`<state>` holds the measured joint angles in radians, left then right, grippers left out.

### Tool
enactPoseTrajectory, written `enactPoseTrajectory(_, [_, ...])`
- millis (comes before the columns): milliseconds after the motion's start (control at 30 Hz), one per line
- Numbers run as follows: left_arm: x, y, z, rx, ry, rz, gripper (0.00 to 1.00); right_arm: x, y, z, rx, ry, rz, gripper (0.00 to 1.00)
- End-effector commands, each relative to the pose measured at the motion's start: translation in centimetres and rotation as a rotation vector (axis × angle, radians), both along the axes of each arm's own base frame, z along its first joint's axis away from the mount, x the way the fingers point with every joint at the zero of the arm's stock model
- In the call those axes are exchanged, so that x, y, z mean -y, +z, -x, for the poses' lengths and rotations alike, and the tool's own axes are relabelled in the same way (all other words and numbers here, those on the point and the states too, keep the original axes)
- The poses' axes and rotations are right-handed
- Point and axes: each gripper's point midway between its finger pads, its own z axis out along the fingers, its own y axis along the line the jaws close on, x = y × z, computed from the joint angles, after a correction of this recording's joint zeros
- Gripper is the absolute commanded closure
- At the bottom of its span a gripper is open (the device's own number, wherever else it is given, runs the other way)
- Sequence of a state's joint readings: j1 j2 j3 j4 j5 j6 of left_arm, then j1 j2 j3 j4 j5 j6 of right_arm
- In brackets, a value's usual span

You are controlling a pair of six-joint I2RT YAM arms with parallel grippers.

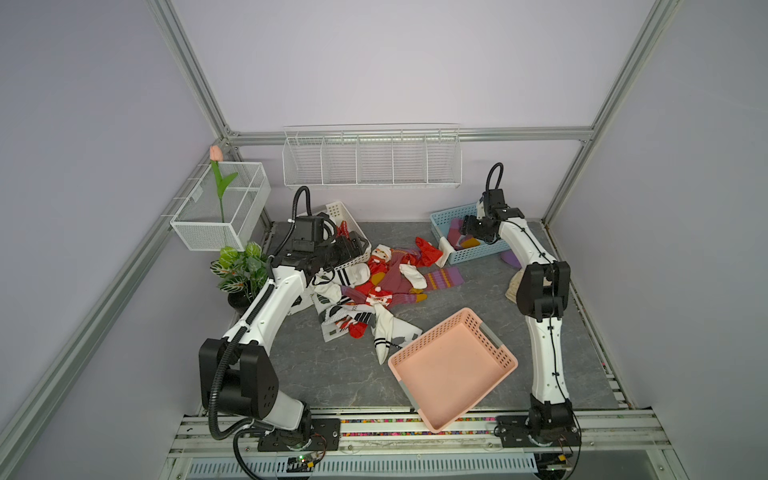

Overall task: Sort the socks into the basket by color
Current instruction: Place the sock in the bin.

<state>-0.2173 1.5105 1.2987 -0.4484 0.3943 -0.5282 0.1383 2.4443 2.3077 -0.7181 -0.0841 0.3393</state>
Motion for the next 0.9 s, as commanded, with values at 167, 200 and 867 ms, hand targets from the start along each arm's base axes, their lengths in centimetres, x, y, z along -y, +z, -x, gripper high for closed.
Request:
enactPoseTrajectory(167, [-0.1, -0.6, -0.4, -0.005, -0.010, -0.047, 0.00, -2.5, 5.3, 2.7, 0.047, 0.072, 0.050, 0.07])
enactPoseTrajectory(200, [-0.1, -0.8, -0.5, -0.008, -0.008, -0.049, 0.00, -2.6, 5.4, 3.2, 0.044, 0.077, 0.050, 0.05])
enactPoseTrajectory(867, [-1.3, -3.4, -0.1, -0.048, 0.016, -0.132, 0.03, -14.4, 0.3, 18.1, -0.100, 0.406, 0.007, 0.10])
